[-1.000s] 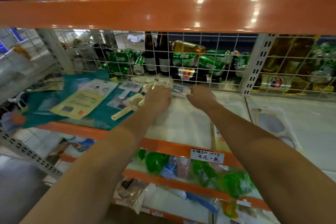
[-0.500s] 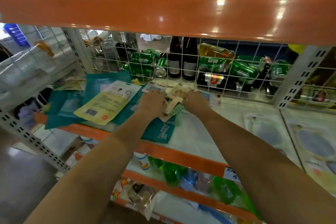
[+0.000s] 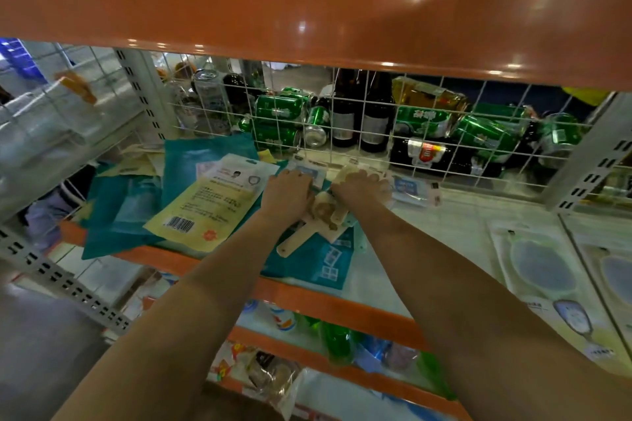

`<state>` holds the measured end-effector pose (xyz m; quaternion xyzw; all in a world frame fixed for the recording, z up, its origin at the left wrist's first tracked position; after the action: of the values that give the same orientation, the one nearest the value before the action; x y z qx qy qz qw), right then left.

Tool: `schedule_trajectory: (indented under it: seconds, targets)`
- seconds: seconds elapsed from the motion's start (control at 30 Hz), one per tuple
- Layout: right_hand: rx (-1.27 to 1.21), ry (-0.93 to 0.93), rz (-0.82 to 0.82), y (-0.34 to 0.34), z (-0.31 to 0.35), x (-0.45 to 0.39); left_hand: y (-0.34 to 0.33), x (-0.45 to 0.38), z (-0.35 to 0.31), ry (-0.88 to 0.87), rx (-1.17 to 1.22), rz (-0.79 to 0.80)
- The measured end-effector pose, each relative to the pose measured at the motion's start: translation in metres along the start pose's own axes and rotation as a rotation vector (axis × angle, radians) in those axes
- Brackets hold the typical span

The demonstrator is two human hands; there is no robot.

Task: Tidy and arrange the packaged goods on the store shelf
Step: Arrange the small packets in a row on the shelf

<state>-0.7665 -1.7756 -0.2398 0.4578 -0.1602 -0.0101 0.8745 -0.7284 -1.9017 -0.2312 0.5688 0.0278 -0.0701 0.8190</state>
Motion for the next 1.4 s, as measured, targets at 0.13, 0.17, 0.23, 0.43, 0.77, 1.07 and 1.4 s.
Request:
schedule_trajectory:
  seconds: [0.13,0.17,0.23,0.43,0.77,1.07,1.4]
  targets:
    - [0.033,-0.002,-0.013,-0.010,0.007,-0.003,-0.003,-0.003,0.006,0.013,0.033,-0.003]
    - [0.036,0.010,-0.014,-0.010,0.009,-0.004,-0.004,-0.003,0.007,0.013,0.044,-0.005]
    - [0.040,0.018,0.011,-0.008,0.008,-0.009,-0.005,-0.003,0.010,0.009,0.053,-0.004]
    - [-0.019,0.039,0.031,-0.001,0.007,-0.006,-0.004,-0.005,0.010,0.013,0.039,-0.016]
    - [-0.294,0.097,0.034,0.026,0.003,0.011,0.009,-0.006,-0.007,-0.004,0.024,-0.012]
    - [-0.558,0.165,0.007,0.058,-0.032,0.033,0.032,-0.002,-0.049,-0.106,-0.035,-0.014]
    - [-0.737,0.089,-0.088,0.104,-0.106,0.057,0.065,0.015,-0.118,-0.201,0.012,-0.091]
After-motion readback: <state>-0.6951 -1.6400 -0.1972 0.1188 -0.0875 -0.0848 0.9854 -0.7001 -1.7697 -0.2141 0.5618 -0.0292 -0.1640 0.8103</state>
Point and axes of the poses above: each hand's wrist, its own x-axis away from the middle knuckle, its own y-axis out of the back of the hand, z = x × y, the point moved 1 cm from there along -x, towards the middle knuckle, and after that the axes turned 14 degrees about -x, right-handed, at the moved point
